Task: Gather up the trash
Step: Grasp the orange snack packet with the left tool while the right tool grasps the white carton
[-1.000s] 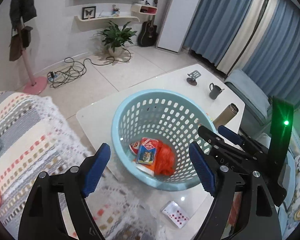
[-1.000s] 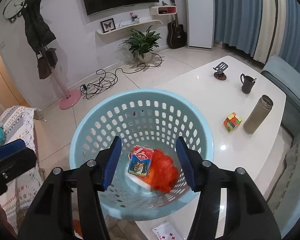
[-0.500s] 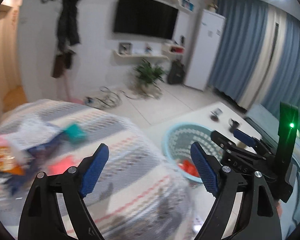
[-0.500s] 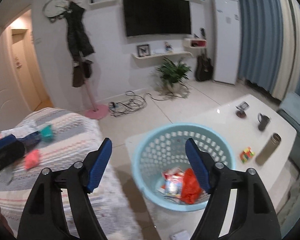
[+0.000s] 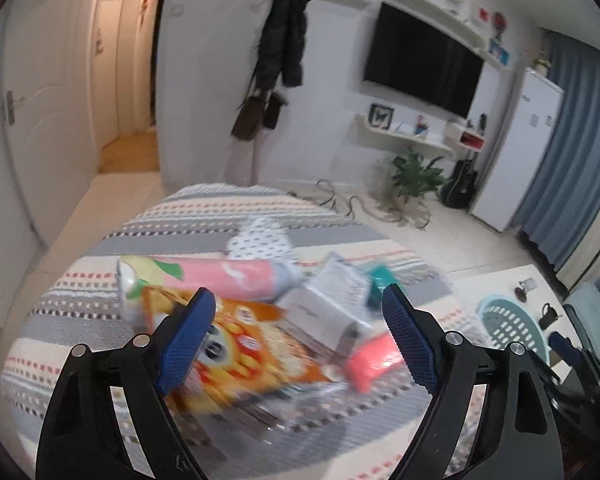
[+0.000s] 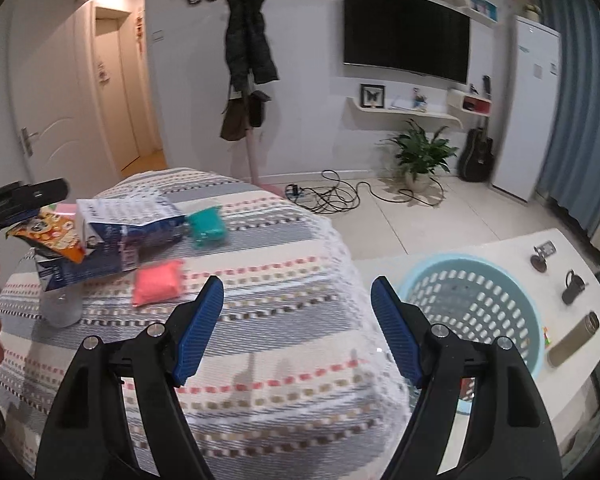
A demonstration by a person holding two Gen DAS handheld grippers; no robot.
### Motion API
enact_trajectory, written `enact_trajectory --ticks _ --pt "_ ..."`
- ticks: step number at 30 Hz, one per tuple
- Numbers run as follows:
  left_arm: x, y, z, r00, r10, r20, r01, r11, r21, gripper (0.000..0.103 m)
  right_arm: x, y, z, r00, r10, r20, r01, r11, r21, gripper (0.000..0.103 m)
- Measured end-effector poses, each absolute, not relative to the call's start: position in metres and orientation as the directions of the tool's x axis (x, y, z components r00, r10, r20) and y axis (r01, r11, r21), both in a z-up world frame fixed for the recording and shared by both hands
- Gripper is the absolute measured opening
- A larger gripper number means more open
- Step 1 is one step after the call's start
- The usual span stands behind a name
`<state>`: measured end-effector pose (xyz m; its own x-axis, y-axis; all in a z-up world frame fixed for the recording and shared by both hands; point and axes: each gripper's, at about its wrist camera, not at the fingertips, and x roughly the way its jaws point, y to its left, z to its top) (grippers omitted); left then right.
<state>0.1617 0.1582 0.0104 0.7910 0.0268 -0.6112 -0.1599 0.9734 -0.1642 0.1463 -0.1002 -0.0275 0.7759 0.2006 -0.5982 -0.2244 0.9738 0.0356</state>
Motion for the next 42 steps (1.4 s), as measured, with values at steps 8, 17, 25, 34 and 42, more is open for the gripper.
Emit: enact_trajectory --ticks 8,17,25,34,42 --pt "0.168 0.165 -0.017 0.729 -0.084 -0.679 -0.110 0.965 -0.238 0.074 0.150 -0.088 -0.033 0.762 0.203 -0.615 -0.245 0.969 0.017 0.072" --pt "0.135 0.134 -0.044 0.681 -0.242 -0.692 0.005 0.946 -0.325 0.071 0.155 -0.087 -0.038 0.742 0.226 -0.631 -0.254 0.966 0.047 0.072" --pt "0.107 0.108 -0.075 0.617 -0.318 -0.720 0.060 0.931 -0.360 0.065 0.155 -0.077 -0.038 0.737 0.245 -0.630 -0.279 0.959 0.046 0.072" --pt "0.113 0.136 -0.073 0.670 -0.237 -0.704 -0.036 0.936 -0.349 0.037 0.145 -0.052 -0.037 0.709 0.333 -0.622 -0.377 0.924 0.064 0.072" --pt "0.098 0.172 -0.084 0.667 -0.200 -0.718 -0.123 0.921 -0.371 0.006 0.127 -0.004 -0.046 0.642 0.415 -0.644 -0.510 0.859 0.044 0.077"
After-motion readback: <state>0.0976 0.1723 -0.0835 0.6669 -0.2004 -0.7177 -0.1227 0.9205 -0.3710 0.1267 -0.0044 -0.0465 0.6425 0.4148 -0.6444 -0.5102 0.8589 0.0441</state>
